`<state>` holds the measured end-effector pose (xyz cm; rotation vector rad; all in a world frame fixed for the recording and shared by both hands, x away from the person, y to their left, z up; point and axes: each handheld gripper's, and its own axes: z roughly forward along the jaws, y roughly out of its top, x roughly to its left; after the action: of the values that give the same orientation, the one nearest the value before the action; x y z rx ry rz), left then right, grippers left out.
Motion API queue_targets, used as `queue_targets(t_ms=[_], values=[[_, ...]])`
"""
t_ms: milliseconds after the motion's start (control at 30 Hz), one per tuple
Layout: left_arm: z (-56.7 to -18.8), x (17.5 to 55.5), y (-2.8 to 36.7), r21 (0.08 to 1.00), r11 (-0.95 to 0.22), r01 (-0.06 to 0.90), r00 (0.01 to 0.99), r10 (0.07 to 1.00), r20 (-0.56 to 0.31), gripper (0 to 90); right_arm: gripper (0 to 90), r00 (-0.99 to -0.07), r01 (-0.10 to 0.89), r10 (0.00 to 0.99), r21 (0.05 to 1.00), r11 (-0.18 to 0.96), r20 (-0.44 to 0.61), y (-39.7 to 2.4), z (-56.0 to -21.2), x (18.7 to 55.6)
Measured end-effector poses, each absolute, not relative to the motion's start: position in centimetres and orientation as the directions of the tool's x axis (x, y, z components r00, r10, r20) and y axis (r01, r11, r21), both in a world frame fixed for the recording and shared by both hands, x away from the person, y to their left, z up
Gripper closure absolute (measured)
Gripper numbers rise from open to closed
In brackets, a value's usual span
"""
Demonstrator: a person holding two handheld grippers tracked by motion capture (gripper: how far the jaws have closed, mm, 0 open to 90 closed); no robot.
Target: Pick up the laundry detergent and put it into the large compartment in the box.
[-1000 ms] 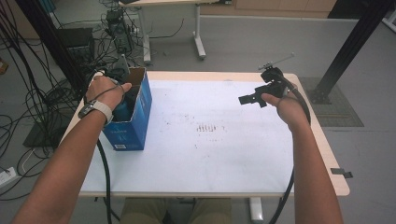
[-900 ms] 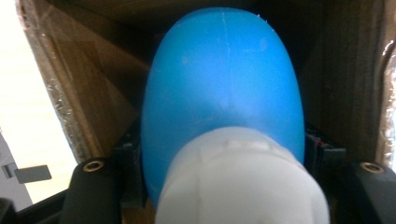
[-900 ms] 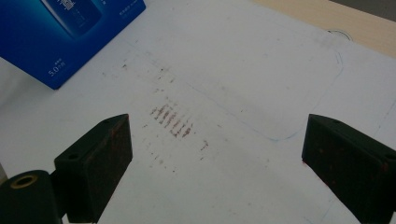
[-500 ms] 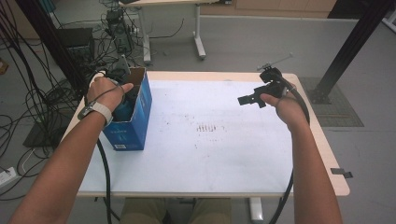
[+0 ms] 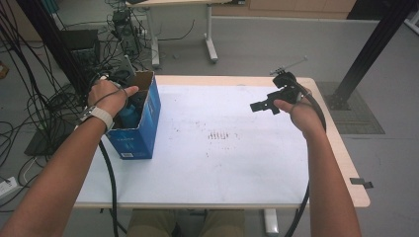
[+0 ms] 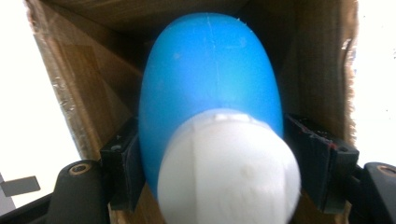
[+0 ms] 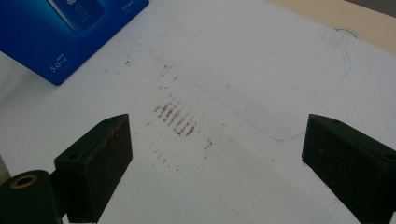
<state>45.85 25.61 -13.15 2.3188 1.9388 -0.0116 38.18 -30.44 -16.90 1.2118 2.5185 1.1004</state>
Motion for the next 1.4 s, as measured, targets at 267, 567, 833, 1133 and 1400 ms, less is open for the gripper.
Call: queue_targets(t_ms=[267,567,833,1133,1400], values=[[-11.8,45.5,26.6,0.101,-0.184,0.978,0.195,0.974,-0.114,18.4,8.5,-0.667,0.622,0.724,0.667,0.409,0.178,-30.5,-16.7,38.1],[-9.4,44.5,26.9,0.152,-0.202,0.968,0.221,0.967,-0.124,13.0,8.4,-0.671,0.615,0.722,0.67,0.416,0.168,-30.2,-16.3,37.9],[-7.7,44.0,26.3,0.161,-0.244,0.956,0.262,0.96,-0.102,11.4,8.5,-0.677,0.605,0.719,0.674,0.423,0.157,-30.3,-16.0,37.7],[-4.3,43.2,24.5,0.175,-0.317,0.932,0.329,0.943,-0.045,10.7,8.5,-0.667,0.611,0.729,0.673,0.417,0.154,-30.5,-15.4,37.1],[-1.9,42.5,24.3,0.213,-0.365,0.906,0.384,0.921,-0.057,11.3,8.5,-0.664,0.611,0.732,0.675,0.413,0.152,-30.8,-15.2,36.8]])
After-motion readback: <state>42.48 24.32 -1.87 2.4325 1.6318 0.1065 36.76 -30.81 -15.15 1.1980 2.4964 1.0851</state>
